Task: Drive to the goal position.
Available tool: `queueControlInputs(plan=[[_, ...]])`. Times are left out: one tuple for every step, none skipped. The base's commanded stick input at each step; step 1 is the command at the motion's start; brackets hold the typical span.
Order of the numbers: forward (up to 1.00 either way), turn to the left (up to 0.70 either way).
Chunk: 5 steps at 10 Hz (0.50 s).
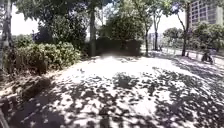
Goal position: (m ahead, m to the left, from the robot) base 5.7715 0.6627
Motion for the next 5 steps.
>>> queueControlInputs(plan=[[0.45,0.00],[0.45,0.00],[0.45,0.00],[0.45,0.00],[0.45,0.00]])
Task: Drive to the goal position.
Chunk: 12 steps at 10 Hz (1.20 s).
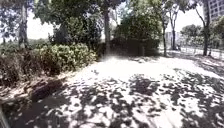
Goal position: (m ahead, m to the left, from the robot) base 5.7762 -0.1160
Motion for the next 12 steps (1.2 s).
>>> queueControlInputs(plan=[[0.45,0.02],[0.45,0.04],[0.45,0.06],[0.45,0.07],[0.45,0.09],[0.45,0.11],[0.45,0.13],[0.45,0.15],[0.45,0.16],[0.45,0.26],[0.45,0.13],[0.45,0.00]])
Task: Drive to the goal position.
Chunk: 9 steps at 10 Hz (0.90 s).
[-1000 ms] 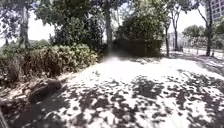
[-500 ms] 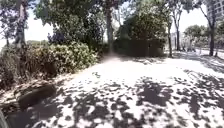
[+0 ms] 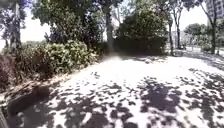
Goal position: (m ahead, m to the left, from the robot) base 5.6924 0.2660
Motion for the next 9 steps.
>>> queueControlInputs(plan=[[0.45,0.00],[0.45,0.00],[0.45,0.00],[0.45,0.00],[0.45,0.00],[0.45,0.00],[0.45,0.00],[0.45,0.00],[0.45,0.00]])
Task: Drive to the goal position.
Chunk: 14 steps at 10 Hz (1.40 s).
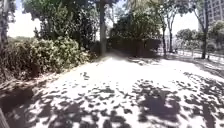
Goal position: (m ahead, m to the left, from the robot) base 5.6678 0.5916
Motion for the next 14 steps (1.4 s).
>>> queueControlInputs(plan=[[0.45,0.00],[0.45,0.00],[0.45,0.00],[0.45,0.00],[0.45,0.00],[0.45,0.00],[0.45,0.20],[0.45,0.27],[0.45,0.27],[0.45,0.27],[0.45,0.27],[0.45,0.27],[0.45,0.27],[0.45,0.27]])
